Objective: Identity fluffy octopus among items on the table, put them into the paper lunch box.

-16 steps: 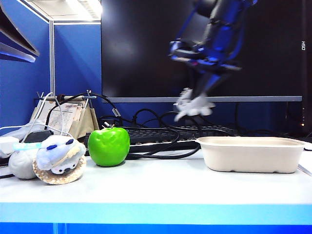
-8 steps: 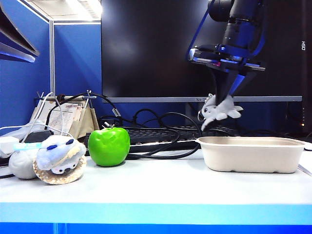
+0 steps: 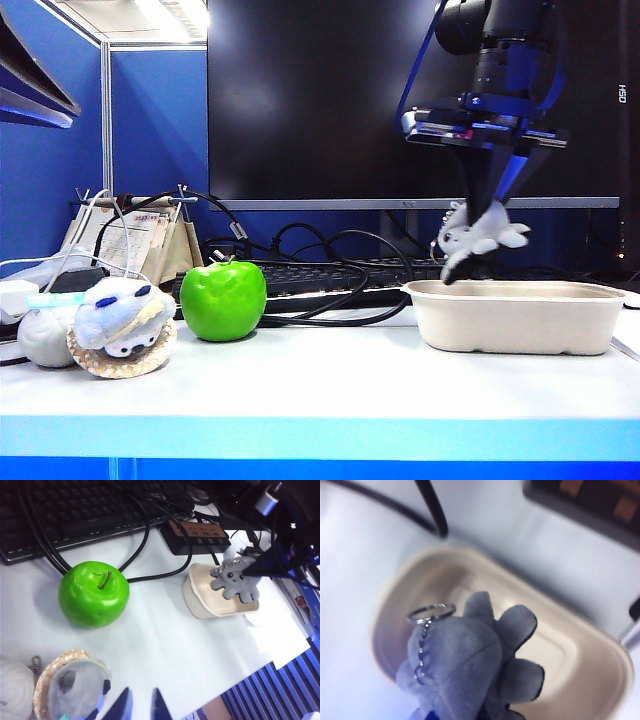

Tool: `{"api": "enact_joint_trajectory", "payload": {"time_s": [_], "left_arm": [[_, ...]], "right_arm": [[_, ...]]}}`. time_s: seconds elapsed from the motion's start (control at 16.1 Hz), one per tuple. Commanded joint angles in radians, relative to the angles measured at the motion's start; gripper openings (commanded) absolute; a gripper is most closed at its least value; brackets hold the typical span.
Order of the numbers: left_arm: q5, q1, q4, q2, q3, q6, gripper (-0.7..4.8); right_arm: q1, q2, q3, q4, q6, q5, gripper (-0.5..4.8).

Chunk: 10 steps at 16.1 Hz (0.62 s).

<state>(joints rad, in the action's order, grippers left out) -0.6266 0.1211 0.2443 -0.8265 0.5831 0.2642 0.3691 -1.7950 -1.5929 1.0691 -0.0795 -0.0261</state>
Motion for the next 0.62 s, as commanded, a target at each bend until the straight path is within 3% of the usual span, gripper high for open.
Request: {"api": "enact_joint_trajectory", "payload": {"time_s": [0.06,0.62], "left_arm": [[-0.006,-0.001,-0.013,0.002,0.006,-0.002,0.62],[-0.006,-0.001,-0.013,0.002,0.006,-0.002,0.62]], "right_arm": [[-0.004,0.005,0.006,0.010,-0.004,0.053,-0.06],[-0.011,0.005,0.171,-0.224,-0.003,0.050,-0.06]]}}
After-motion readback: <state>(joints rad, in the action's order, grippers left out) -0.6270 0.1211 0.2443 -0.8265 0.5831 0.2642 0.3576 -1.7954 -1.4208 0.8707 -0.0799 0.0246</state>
